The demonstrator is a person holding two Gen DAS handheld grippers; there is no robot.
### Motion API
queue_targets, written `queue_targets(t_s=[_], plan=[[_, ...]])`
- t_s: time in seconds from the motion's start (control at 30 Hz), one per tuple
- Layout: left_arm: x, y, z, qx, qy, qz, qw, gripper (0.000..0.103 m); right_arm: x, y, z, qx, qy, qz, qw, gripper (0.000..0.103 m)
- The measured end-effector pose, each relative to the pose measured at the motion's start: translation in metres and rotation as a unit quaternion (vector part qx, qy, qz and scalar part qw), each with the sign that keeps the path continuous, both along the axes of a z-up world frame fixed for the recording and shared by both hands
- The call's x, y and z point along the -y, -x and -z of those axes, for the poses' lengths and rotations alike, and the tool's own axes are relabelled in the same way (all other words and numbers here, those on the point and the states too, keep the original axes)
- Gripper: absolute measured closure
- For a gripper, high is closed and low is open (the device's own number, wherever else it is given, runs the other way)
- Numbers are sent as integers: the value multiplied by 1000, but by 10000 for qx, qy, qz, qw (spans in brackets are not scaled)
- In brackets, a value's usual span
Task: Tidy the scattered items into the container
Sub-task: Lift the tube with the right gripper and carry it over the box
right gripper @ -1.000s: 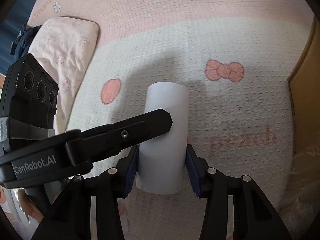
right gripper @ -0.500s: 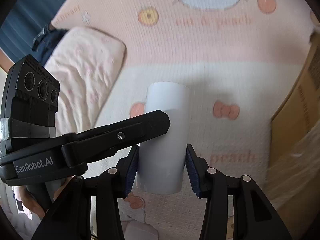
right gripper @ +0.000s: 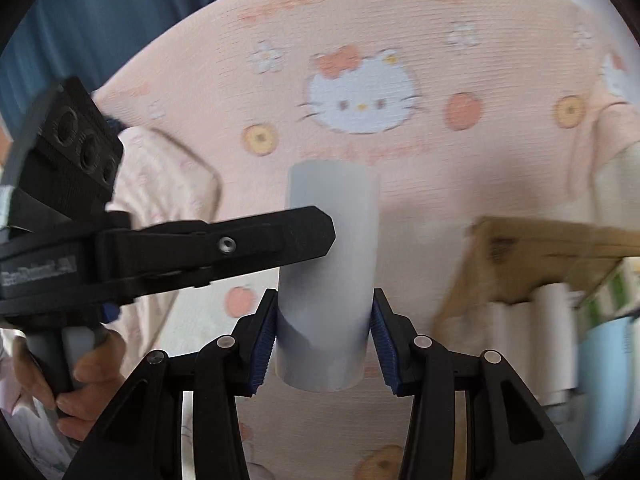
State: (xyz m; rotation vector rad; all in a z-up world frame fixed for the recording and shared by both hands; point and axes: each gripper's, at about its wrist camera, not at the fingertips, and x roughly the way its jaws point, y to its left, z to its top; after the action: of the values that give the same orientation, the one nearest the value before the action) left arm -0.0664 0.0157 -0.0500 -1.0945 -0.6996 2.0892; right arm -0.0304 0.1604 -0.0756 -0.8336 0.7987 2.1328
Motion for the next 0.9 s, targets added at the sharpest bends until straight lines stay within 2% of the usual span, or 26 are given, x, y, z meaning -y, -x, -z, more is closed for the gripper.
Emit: queue_targets(t_s=[0.1,0.17,0.37,0.57,0.67,0.8,0.9], plan=[[-26,3,-14,-283,308,226,9989,62,-16,-24,-8,-127,263,276,9992,61],[-40,5,-19,-312,347,388,9982,62,-23,-40,-12,-211,321,364,9986,61],[-81,25,-15,80,301,1005,9944,62,-32,-65,-14,197,206,576,9979,61],[-123,34,-1,417,583,1438,9870,62,-46,-92,0,398,539,703,9953,61],[-141,38,6,542,805,1600,9823,62,-54,-104,12,358,806,757,9932,61],[-153,46,25,963,921,1740,9757,62,-64,-120,26,277,1121,740,9905,61],[-157,49,34,1064,1030,1809,9723,62,-69,-122,37,319,1269,644,9893,62]])
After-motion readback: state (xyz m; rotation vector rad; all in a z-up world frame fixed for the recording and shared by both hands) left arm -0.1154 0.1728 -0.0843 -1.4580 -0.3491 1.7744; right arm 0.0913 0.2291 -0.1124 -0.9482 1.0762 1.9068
